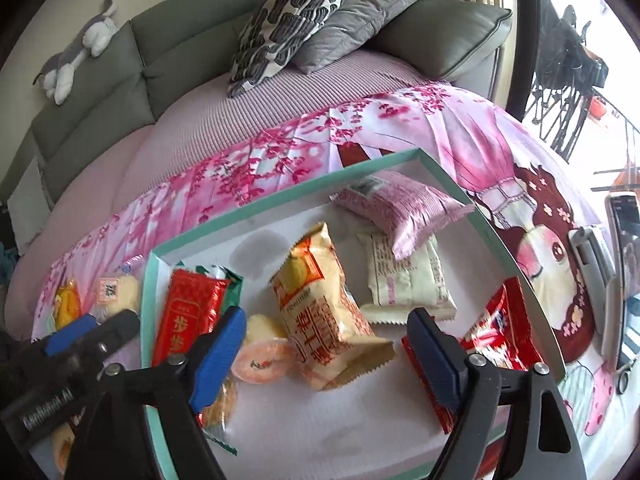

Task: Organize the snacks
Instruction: 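Move both open tools back from the tray to the snack pile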

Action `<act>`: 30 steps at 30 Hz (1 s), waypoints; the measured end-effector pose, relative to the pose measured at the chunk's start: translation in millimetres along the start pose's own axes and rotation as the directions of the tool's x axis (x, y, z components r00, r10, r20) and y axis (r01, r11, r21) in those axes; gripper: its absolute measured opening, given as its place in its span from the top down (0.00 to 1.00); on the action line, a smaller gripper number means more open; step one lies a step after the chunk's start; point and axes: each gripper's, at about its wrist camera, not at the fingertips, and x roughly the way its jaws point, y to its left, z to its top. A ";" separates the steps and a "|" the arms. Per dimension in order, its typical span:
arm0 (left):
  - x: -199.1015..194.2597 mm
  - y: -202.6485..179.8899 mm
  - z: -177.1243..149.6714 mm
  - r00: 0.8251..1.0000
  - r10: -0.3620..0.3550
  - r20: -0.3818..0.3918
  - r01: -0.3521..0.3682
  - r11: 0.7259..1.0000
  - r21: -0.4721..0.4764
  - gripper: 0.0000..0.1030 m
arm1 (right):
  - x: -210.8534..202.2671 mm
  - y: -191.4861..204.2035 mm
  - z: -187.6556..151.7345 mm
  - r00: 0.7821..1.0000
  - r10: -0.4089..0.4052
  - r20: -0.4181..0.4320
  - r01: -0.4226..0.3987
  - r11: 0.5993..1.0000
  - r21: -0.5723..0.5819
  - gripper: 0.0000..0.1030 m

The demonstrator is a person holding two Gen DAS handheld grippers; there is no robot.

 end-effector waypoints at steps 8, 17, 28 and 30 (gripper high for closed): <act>9.8 9.3 -0.4 0.999 0.037 -0.030 -0.038 0.998 -0.040 0.27 | 2.1 1.0 -2.8 1.000 -0.019 -0.008 0.019 1.000 -0.008 0.00; 13.1 15.8 -2.2 0.996 0.089 -0.011 -0.090 0.994 -0.058 0.14 | 6.0 -1.1 -3.3 0.999 -0.024 -0.027 0.024 1.000 0.001 0.00; 1.0 14.3 -1.8 0.995 0.091 0.048 -0.090 0.995 -0.032 0.04 | -2.1 5.8 -2.0 1.000 0.013 0.005 -0.013 1.000 -0.005 0.00; -4.0 14.8 -1.7 0.995 0.082 0.063 -0.080 0.996 -0.031 0.04 | -6.5 10.0 -2.0 0.999 0.035 0.019 -0.034 0.999 -0.017 0.00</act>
